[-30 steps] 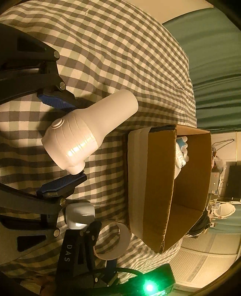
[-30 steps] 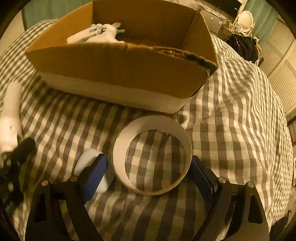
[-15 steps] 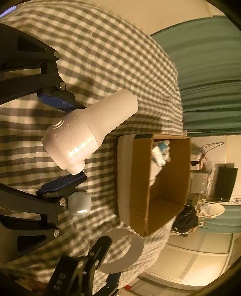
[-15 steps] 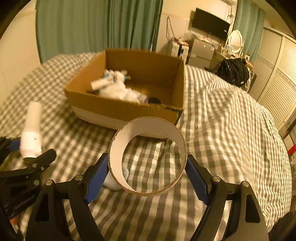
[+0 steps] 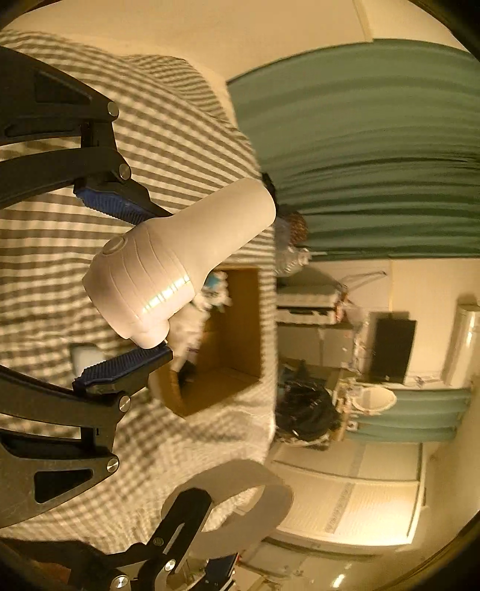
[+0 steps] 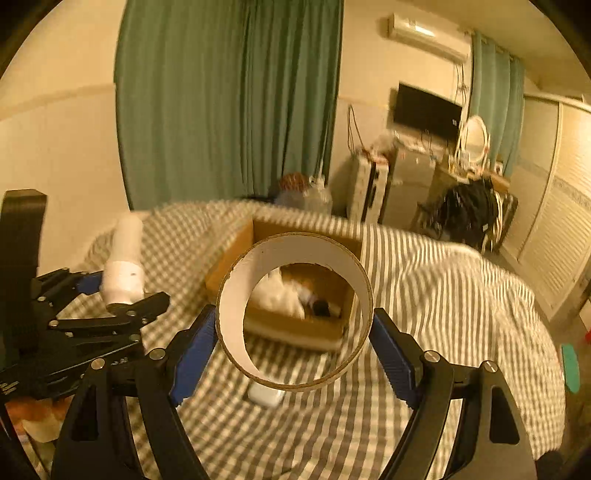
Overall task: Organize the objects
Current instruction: 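Carry the cylinder and tape roll into the box and open both tools, then lift both open tools up out of the box, then lower the right tool onto the white earbud case and close it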
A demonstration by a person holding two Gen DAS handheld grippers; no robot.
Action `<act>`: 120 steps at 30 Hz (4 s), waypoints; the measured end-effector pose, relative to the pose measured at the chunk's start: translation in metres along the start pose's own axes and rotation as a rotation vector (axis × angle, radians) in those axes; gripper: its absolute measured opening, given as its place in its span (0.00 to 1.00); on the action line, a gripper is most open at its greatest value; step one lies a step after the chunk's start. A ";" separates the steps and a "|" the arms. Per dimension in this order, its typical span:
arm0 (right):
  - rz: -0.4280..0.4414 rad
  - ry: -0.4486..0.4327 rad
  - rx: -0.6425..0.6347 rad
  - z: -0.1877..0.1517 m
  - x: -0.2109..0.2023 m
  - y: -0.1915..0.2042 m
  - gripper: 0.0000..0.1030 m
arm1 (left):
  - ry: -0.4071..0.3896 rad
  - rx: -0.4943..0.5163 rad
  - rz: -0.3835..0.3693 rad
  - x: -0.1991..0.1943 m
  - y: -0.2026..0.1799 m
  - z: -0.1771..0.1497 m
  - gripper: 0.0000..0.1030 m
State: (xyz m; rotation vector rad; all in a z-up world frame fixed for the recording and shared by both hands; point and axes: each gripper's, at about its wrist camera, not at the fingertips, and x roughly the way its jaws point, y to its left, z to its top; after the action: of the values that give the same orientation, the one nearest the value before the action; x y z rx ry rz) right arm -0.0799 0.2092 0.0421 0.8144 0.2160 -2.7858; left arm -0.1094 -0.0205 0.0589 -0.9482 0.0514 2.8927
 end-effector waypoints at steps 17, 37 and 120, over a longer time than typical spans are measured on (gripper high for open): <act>0.077 -0.095 0.044 0.115 0.065 -0.024 0.79 | -0.072 0.084 -0.090 0.108 -0.005 0.097 0.64; 0.125 0.143 0.171 0.071 0.264 -0.068 0.79 | 0.135 0.116 -0.133 0.264 -0.012 0.068 0.64; 0.025 0.344 0.169 -0.091 0.177 -0.019 0.87 | 0.273 0.028 0.133 0.135 0.035 -0.084 1.00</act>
State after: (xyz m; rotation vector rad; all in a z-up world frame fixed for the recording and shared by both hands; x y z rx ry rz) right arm -0.1833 0.2145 -0.1288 1.3268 0.0260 -2.6493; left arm -0.1712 -0.0494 -0.0888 -1.3765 0.1800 2.8468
